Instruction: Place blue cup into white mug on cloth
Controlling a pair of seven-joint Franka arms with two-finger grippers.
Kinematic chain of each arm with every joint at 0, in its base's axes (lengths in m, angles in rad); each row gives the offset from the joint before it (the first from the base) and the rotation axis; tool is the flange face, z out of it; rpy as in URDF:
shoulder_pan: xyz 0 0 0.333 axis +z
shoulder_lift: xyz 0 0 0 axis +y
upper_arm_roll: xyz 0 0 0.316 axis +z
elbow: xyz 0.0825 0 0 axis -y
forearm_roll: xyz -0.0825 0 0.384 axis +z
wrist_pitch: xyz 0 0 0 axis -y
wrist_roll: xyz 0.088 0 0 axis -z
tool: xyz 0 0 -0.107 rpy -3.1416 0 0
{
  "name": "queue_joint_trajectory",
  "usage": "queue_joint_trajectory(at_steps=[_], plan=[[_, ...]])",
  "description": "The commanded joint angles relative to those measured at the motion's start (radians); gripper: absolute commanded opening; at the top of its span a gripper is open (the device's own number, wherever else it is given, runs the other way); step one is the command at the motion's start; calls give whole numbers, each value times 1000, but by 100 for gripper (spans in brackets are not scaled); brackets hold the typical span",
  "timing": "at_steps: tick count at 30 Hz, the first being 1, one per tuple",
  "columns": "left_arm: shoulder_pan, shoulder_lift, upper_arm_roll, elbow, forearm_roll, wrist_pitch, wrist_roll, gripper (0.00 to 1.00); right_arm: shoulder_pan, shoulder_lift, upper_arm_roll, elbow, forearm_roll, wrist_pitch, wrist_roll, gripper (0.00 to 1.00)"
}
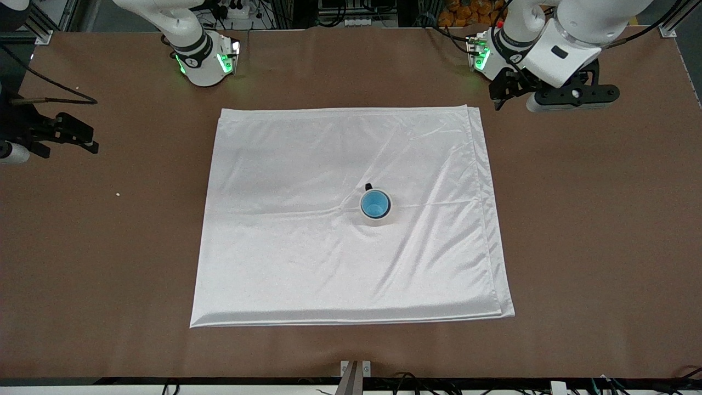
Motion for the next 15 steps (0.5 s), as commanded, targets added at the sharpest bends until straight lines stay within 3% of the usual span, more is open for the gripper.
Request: queue_joint_trajectory(at_steps=[1, 10, 15], plan=[[15, -23, -1, -21, -27, -6, 30, 100, 8, -21, -4, -12, 0, 1, 4, 100], [29, -16, 0, -12, -24, -6, 30, 100, 8, -21, -4, -12, 0, 1, 4, 100], [30, 21, 5, 42, -14, -6, 17, 100, 8, -21, -4, -12, 0, 1, 4, 100]])
